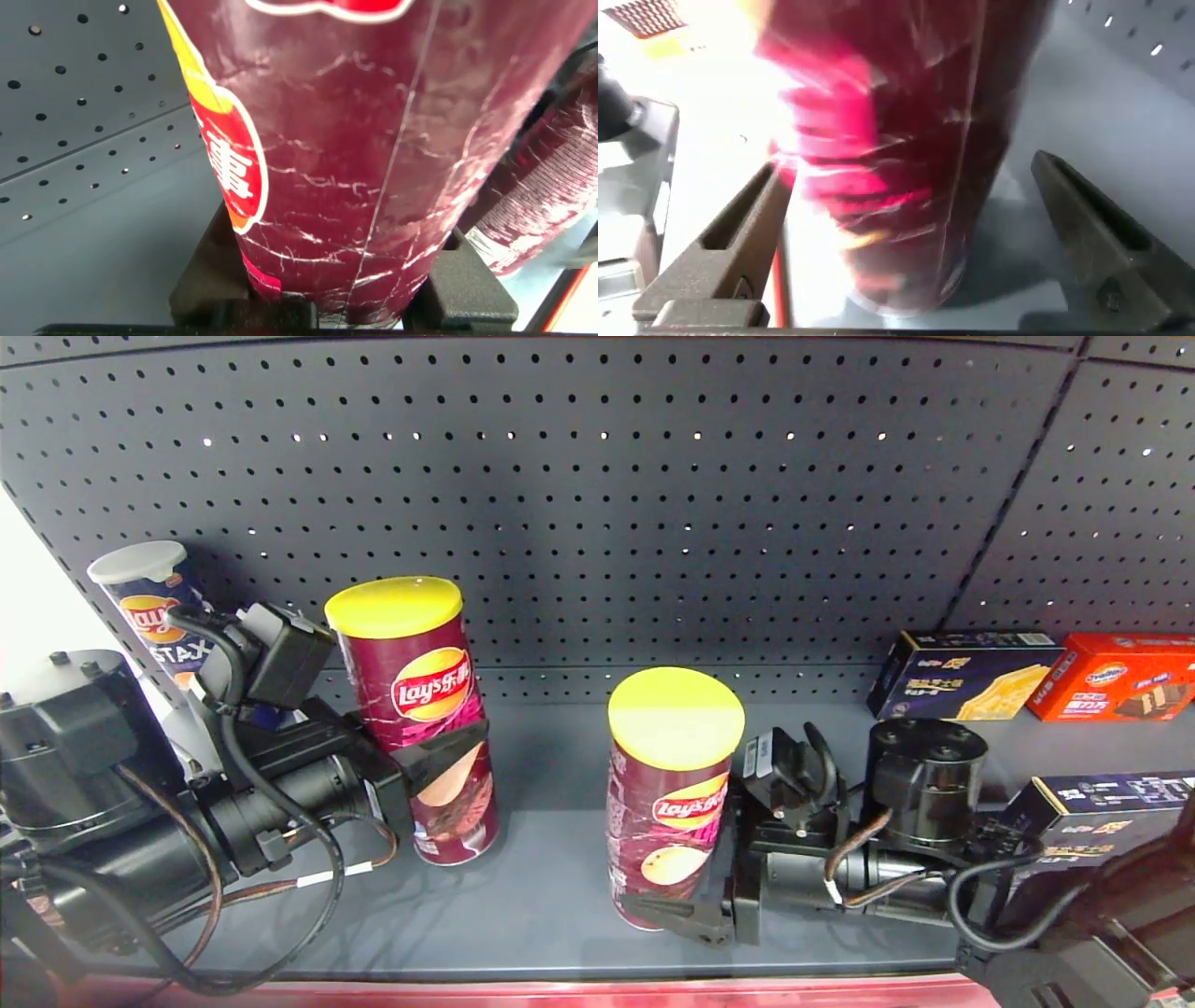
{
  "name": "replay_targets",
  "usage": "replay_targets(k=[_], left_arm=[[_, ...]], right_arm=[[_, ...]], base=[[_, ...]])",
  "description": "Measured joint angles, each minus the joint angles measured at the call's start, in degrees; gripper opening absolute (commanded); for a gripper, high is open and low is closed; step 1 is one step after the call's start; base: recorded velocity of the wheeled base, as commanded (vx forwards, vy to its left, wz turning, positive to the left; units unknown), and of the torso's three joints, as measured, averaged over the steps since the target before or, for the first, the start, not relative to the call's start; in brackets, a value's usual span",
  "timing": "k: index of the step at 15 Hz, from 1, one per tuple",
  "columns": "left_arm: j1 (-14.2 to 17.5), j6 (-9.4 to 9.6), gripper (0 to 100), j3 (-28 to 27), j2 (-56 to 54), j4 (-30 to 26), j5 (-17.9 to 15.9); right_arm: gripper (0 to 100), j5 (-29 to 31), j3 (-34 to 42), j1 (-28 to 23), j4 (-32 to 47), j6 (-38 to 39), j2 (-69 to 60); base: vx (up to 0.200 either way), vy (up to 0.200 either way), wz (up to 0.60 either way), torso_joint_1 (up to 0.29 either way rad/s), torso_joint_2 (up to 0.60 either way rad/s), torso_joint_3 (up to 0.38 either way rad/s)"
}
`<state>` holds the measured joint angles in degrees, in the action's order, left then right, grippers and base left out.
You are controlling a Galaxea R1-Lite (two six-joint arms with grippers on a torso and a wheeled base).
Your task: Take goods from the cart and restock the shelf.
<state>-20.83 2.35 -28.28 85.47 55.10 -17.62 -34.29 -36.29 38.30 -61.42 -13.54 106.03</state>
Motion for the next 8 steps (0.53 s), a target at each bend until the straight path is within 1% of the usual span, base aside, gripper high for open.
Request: replay_targets(k=[6, 8], left_arm=[[0.0, 0.02, 0, 0.0, 0.0, 0.0, 0.0], [0.0, 0.0, 0, 0.0, 0.0, 0.0, 0.0]], right_arm=[[100, 0.0, 12.3, -1.0, 0.4, 0.0, -14.2], [100, 0.1, 14.1, -2.5, 0.5, 0.0, -18.8]], base=[[0.0, 0.0, 0.0, 0.0, 0.0, 0.0], [0.0, 0.0, 0.0, 0.0, 0.0, 0.0]])
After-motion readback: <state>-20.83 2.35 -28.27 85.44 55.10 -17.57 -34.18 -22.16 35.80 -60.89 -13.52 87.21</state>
